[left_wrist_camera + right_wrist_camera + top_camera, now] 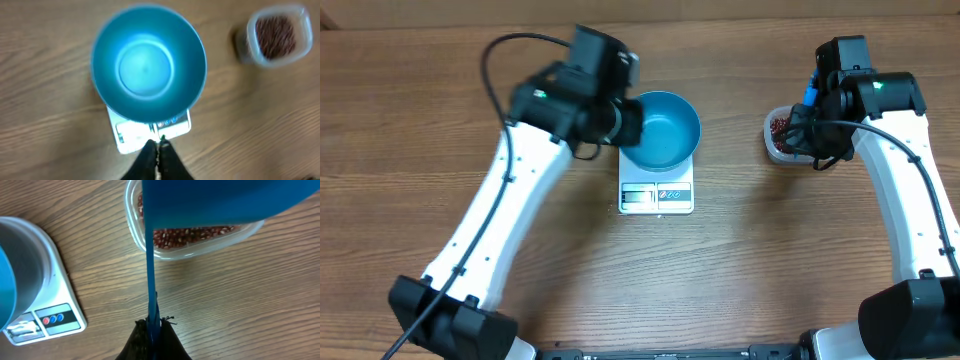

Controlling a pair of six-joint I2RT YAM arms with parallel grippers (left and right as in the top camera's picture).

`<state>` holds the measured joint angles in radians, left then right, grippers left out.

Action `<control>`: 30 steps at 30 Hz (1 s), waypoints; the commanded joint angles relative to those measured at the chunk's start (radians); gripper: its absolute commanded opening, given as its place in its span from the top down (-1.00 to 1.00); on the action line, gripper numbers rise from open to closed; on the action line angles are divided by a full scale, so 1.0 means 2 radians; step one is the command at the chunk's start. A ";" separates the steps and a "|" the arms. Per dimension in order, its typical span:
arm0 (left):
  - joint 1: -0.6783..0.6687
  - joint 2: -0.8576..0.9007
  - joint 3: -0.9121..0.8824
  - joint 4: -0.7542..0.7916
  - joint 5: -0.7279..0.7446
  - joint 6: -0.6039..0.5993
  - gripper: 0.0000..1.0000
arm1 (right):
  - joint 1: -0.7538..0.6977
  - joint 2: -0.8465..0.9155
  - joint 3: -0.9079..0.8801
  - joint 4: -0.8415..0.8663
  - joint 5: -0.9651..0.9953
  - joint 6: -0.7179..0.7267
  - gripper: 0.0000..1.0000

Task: Scoop item into bowl and weigh 150g on scale
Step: 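Carry the scoop with the right gripper to the bean tub, then move the left gripper down to the scale's buttons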

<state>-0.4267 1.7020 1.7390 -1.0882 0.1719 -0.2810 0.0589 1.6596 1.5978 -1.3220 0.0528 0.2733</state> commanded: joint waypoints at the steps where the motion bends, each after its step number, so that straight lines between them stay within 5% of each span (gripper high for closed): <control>1: -0.037 0.019 -0.007 -0.002 -0.062 0.008 0.92 | -0.002 -0.001 0.004 0.006 0.020 0.010 0.93; 13: -0.112 0.138 -0.011 -0.037 -0.106 0.104 0.92 | -0.002 0.016 0.003 0.009 0.020 0.007 0.92; 22: -0.124 0.110 -0.027 -0.057 -0.117 0.124 0.91 | -0.002 0.020 0.003 0.009 0.026 0.005 0.93; 30: -0.140 -0.019 -0.219 0.098 -0.120 0.185 0.91 | -0.002 0.020 0.003 0.009 0.026 0.005 0.93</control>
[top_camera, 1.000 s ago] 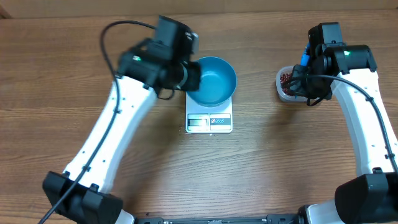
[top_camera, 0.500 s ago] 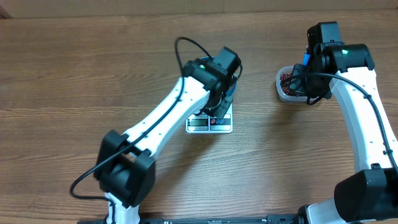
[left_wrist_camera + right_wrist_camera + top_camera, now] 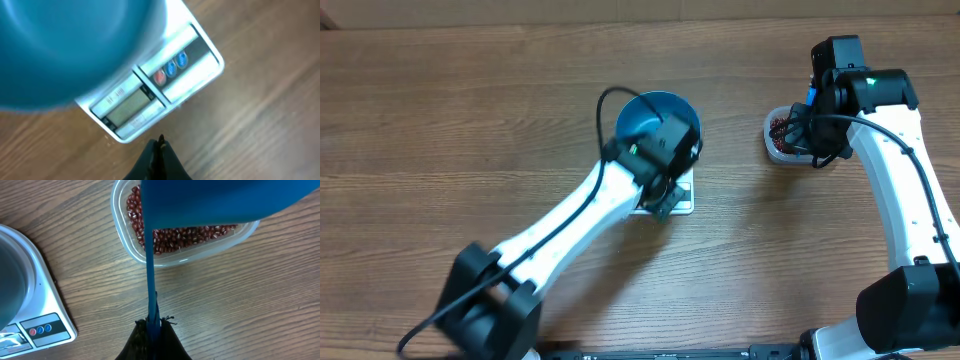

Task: Scoop item into bowl and weigh 150g on scale
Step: 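Move the left gripper down to the scale's buttons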

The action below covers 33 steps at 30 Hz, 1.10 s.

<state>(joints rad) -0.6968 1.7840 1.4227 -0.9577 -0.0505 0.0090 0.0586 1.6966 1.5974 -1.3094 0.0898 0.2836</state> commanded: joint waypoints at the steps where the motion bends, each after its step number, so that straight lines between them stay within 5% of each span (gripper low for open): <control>1: 0.006 -0.086 -0.089 0.062 -0.022 0.039 0.92 | -0.002 0.002 0.004 0.004 0.007 0.000 0.93; 8: 0.038 -0.093 -0.105 0.097 0.006 0.065 0.83 | -0.002 0.002 0.004 0.010 0.007 0.000 0.93; 11: 0.038 -0.075 -0.105 0.100 0.052 0.158 0.63 | -0.002 0.002 0.004 0.010 0.007 0.000 0.93; 13: 0.037 -0.061 -0.105 0.103 0.051 0.169 0.92 | -0.002 0.002 0.004 0.010 0.007 0.000 0.93; 21: 0.035 -0.008 -0.105 0.111 0.055 0.233 0.92 | -0.002 0.002 0.004 0.013 0.007 0.000 0.92; 33: 0.007 0.023 -0.105 0.152 0.000 0.251 0.91 | -0.002 0.002 0.004 0.018 0.007 0.000 0.93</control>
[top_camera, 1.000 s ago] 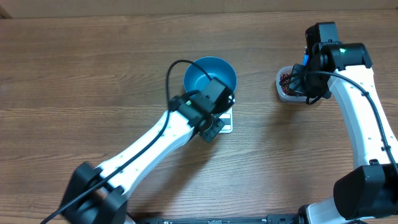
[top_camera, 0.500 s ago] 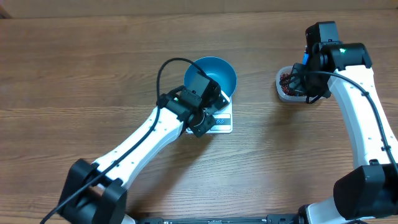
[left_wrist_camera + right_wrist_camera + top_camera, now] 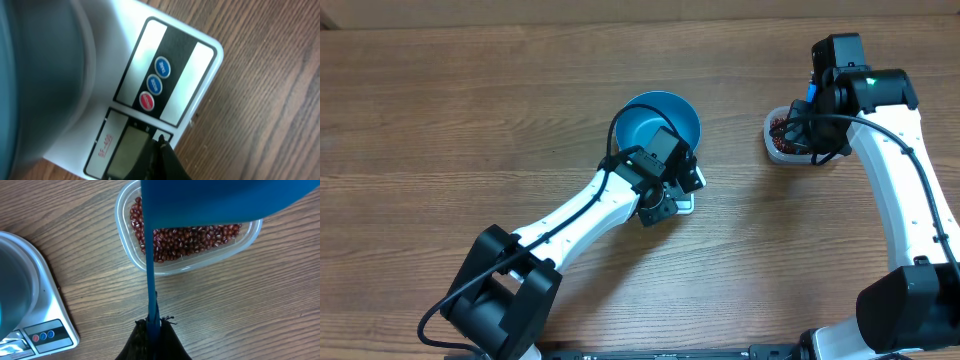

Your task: Scoop item into bowl and weigh 150g on scale

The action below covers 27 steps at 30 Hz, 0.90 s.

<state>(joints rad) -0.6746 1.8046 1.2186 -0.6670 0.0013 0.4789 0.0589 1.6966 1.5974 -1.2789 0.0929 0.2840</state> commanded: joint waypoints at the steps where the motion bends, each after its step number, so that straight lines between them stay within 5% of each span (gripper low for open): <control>1: -0.004 0.014 -0.003 0.007 -0.026 0.016 0.92 | -0.002 0.002 0.004 0.003 0.006 0.000 0.93; 27: -0.009 0.037 -0.003 0.037 -0.059 0.023 0.92 | -0.002 0.002 0.004 0.006 0.006 0.000 0.93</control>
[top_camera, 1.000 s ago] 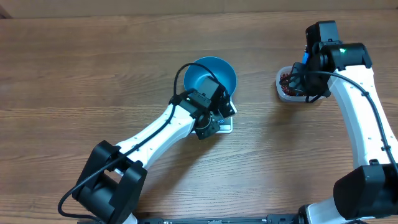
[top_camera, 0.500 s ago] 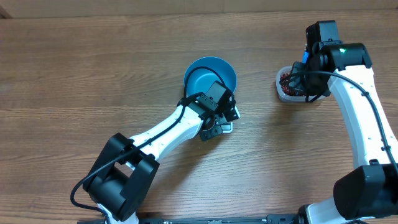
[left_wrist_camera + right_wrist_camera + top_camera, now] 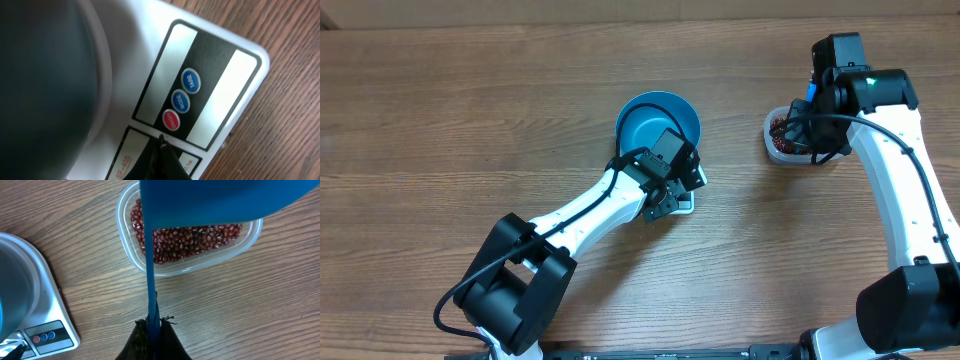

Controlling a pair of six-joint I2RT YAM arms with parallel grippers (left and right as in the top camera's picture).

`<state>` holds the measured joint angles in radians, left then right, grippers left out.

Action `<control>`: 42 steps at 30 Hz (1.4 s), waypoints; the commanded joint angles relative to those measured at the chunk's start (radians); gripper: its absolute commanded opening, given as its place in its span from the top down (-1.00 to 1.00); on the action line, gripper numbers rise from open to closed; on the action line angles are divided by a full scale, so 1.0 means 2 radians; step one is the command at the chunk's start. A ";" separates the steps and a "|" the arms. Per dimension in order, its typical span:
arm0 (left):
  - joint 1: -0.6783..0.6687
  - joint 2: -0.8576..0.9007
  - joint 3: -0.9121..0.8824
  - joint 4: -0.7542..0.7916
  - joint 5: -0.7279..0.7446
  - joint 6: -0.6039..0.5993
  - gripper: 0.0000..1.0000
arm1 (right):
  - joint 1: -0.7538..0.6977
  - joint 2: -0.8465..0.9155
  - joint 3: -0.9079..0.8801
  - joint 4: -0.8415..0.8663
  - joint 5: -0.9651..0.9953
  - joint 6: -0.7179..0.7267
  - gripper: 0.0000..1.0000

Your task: Scoop item into bowl and weigh 150g on scale

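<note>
A blue bowl [image 3: 658,128] stands on the white scale [image 3: 686,204]. My left gripper [image 3: 667,193] is shut and empty, low over the scale's front panel. In the left wrist view its tip [image 3: 161,138] sits just below the red button [image 3: 171,120], under two blue buttons; whether it touches the button cannot be told. The bowl's side [image 3: 45,75] fills the left of that view. My right gripper [image 3: 151,323] is shut on the handle of a blue scoop [image 3: 220,200], which it holds above a clear container of red beans [image 3: 192,237].
The bean container [image 3: 780,137] stands on the wooden table right of the scale, under the right arm. The scale's corner [image 3: 47,325] shows at the lower left of the right wrist view. The left arm reaches diagonally across the table's middle.
My left gripper has come closer to the scale panel; its tip was at the display's corner and is now at the red button. The right arm with the scoop holds its place.
At first my left gripper was high, beside the bowl. Then it was down in front of the scale, then close over the display, and now it is at the red button. My right gripper held the scoop above the beans throughout.
</note>
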<state>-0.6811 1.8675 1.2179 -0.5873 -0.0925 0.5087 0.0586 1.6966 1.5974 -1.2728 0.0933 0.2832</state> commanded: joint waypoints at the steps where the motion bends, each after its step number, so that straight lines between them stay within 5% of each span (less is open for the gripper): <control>1: -0.006 0.005 -0.002 -0.005 -0.012 0.008 0.92 | -0.002 0.002 0.003 0.003 0.005 0.000 0.93; 13: -0.007 0.005 -0.002 -0.014 0.037 0.009 0.92 | -0.002 0.002 0.004 0.006 0.005 0.000 0.93; 42: -0.006 0.042 -0.002 0.039 -0.002 0.019 0.91 | -0.002 0.002 0.003 0.015 0.005 0.000 0.93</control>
<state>-0.6926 1.9186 1.2209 -0.5289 -0.0628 0.5095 0.0586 1.6966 1.5974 -1.2488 0.0933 0.2844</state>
